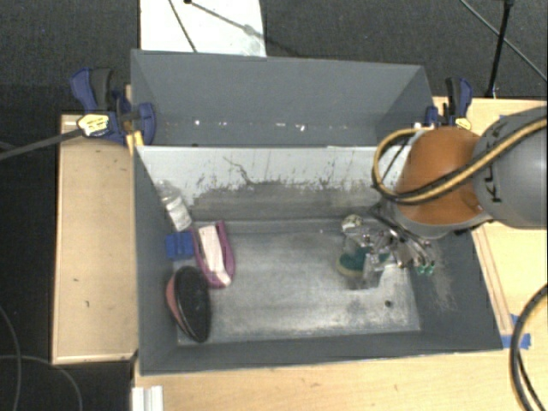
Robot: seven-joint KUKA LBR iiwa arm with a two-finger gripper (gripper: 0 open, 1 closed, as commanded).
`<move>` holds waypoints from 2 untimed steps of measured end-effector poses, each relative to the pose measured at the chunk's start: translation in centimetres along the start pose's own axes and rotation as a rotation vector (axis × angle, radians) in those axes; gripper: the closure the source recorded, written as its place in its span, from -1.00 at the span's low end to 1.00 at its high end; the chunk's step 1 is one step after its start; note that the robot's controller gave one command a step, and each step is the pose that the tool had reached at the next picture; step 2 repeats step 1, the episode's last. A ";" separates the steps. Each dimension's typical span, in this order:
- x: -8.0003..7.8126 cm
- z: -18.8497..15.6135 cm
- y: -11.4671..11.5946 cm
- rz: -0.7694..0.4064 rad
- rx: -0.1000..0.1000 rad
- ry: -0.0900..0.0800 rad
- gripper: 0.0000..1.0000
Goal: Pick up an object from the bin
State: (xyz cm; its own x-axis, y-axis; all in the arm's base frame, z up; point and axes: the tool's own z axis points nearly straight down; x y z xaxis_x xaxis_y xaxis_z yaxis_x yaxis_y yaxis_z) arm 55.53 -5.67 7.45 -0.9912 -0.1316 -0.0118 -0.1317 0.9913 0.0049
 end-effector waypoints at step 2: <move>2.6 -13.2 -1.8 0.037 0.008 0.002 1.00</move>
Offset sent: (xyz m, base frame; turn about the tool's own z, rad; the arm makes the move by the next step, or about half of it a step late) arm -0.0266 -0.0214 0.1266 0.0323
